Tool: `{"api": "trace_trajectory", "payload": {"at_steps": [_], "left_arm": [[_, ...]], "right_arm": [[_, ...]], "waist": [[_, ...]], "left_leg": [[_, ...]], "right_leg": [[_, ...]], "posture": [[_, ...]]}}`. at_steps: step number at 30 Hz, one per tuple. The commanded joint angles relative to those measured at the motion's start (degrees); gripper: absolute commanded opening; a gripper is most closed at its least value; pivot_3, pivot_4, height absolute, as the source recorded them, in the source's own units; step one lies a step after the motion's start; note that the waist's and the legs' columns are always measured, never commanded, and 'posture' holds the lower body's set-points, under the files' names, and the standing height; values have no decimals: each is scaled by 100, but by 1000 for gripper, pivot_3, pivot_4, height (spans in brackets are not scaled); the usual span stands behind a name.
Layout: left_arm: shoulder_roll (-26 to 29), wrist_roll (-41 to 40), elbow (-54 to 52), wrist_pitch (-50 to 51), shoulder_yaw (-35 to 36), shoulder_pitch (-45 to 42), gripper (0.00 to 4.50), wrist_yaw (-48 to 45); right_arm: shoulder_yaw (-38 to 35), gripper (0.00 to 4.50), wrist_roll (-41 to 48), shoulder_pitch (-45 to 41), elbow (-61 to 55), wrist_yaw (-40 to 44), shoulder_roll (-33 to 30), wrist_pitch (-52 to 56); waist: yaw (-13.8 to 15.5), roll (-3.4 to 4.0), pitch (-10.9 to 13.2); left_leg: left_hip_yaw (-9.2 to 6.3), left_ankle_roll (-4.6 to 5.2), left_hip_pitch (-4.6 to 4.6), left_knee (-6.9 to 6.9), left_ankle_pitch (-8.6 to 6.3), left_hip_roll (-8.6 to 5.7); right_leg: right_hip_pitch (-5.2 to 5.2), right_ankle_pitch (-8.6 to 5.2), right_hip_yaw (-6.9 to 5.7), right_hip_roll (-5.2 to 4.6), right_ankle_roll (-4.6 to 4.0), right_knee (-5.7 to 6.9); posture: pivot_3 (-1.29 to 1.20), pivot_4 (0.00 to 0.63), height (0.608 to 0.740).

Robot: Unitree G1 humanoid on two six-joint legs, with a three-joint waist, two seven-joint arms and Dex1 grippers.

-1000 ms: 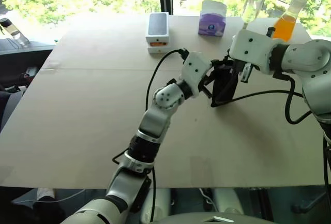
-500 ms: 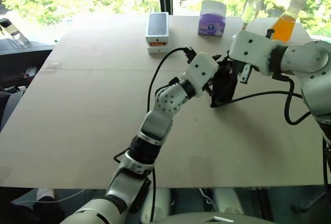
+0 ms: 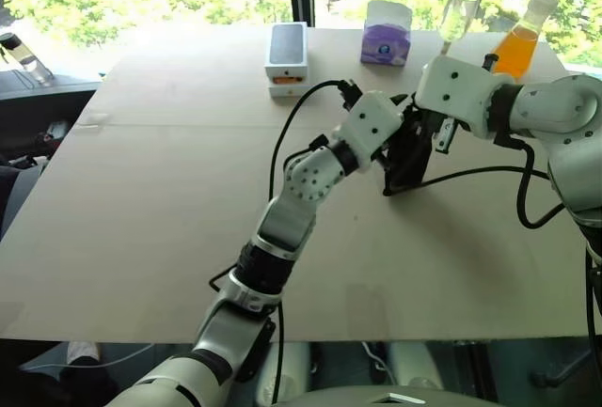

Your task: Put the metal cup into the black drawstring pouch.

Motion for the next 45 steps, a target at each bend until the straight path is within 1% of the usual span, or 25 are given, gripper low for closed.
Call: {"api": "trace_trajectory", "payload": {"at_steps": [1, 8, 15, 23, 30, 33, 36, 39, 40, 43, 45], "left_arm": [[-56, 23, -92, -151, -59, -96, 127, -4], [-43, 87, -74, -129, -86, -63, 127, 14], [12, 222, 153, 202, -70, -38, 127, 70], [-7, 215, 280, 370, 1, -56, 127, 147], [-29, 180, 373, 456, 74, -113, 127, 251], [2, 173, 393, 465, 82, -130, 127, 241], [84, 172, 359, 574, 114, -128, 127, 205], [164, 163, 358, 685, 148, -77, 127, 190], [200, 171, 367, 696, 142, -23, 127, 192], [285, 186, 300, 823, 115, 183, 127, 182], [349, 212, 214, 919, 77, 319, 127, 167]], "right_arm": [[-245, 0, 20, -43, -221, -43, -13, 8], [-275, 0, 10, -32, -206, -87, -19, 66], [-545, 0, -38, -212, 143, -437, 65, 354], [-924, 0, -40, -752, 811, -870, -61, 305], [-1314, 0, 50, -1164, 1242, -1294, 80, 348], [-1528, 0, 90, -1476, 1612, -1611, 165, 285], [-1992, 0, 285, -1963, 2223, -2146, 349, 243], [-2625, 0, 721, -2349, 2764, -2637, 657, 435], [-2957, 0, 959, -2439, 2924, -2819, 813, 559], [-3800, 0, 1527, -2501, 3185, -3306, 1140, 1035], [-4109, 0, 1773, -2390, 3159, -3541, 1251, 1266]], "waist": [[-1, 0, 0], [0, 0, 0], [2, 0, 0], [-1, 0, 0], [-2, 0, 0], [-5, 0, 0], [-9, 1, 1], [2, 1, 0], [3, 2, 0], [-2, 3, -2], [0, 5, -1]], "left_leg": [[0, 0, 0, 0, 0, 0], [0, 0, 0, 0, 0, 0], [0, 0, 0, 0, 0, 0], [1, 0, 0, 0, 0, 0], [2, 1, -1, -1, 0, 0], [3, 0, -1, -2, 0, 0], [7, 0, -1, -2, 0, 0], [9, 0, -2, -7, 0, 0], [7, 0, -3, -8, 0, 2], [11, 1, -1, -12, -1, 1], [12, 1, -3, -14, 0, 1]], "right_leg": [[0, 0, 0, 0, 0, 0], [0, 0, 0, 0, 0, 0], [0, 0, 0, 0, 0, 0], [-1, 0, 0, 0, 0, 1], [-1, 0, 1, 0, 0, 0], [-2, 0, 1, 0, 0, 1], [-3, 0, 4, 0, 0, 1], [-6, 0, 4, 0, 0, 1], [-5, 1, 2, 0, 0, 0], [-5, 1, 4, -2, 0, -1], [-7, 1, 4, -4, 0, 5]], "posture": [[0, 150, 737], [0, 150, 737], [0, 150, 737], [0, 150, 737], [0, 150, 737], [0, 150, 737], [0, 150, 737], [0, 150, 737], [0, 150, 737], [0, 150, 737], [0, 150, 737]]}}
